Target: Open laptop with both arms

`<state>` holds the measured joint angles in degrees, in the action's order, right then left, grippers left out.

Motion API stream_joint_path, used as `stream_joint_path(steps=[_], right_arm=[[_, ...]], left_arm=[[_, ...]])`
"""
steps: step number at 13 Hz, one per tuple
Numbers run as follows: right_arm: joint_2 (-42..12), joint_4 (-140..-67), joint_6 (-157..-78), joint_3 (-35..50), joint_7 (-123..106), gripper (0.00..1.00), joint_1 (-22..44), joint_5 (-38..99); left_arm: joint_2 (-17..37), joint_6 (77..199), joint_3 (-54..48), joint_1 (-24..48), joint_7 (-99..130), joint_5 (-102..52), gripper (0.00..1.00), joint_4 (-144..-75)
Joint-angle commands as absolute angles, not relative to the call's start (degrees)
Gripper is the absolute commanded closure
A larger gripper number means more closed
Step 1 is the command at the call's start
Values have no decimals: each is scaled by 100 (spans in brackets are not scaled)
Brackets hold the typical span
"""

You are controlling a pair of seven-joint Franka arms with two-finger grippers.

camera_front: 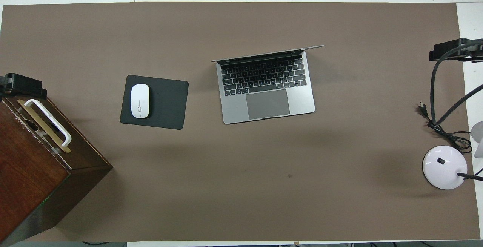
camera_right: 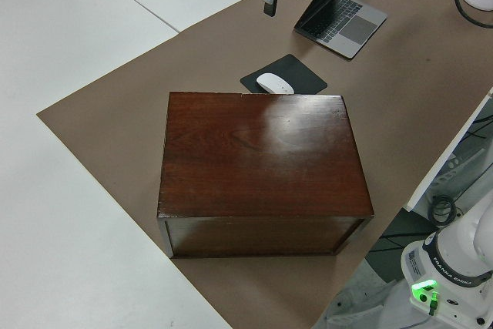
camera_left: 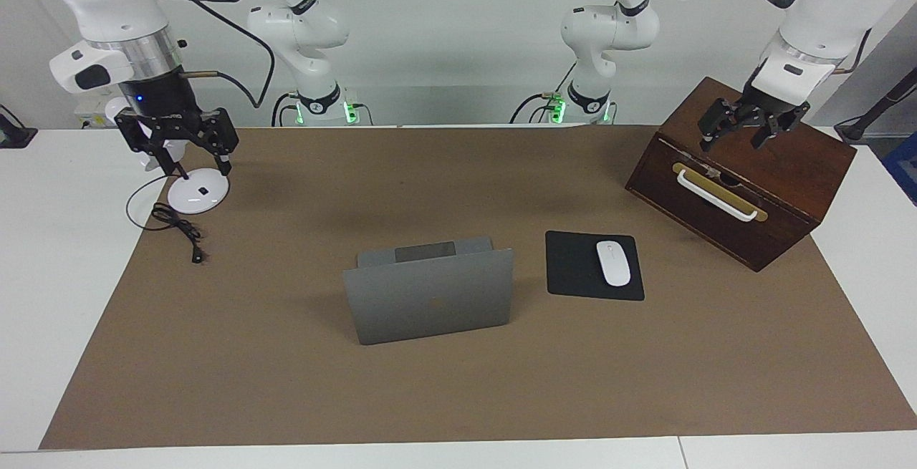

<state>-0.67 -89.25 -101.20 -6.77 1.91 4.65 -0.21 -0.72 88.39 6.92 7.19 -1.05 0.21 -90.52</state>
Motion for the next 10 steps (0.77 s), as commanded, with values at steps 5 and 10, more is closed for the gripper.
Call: stream_joint_path(steps=[5,10], right_arm=[[-141,-8824,-10142,-712,79,8,457,-9],[-141,-8833,-10169,-703,70,8,378,-18]], left_arm=[[-149,8736,800,826,220,97,0,-9114],[-97,8701,730,677,106,97,0,-9114]])
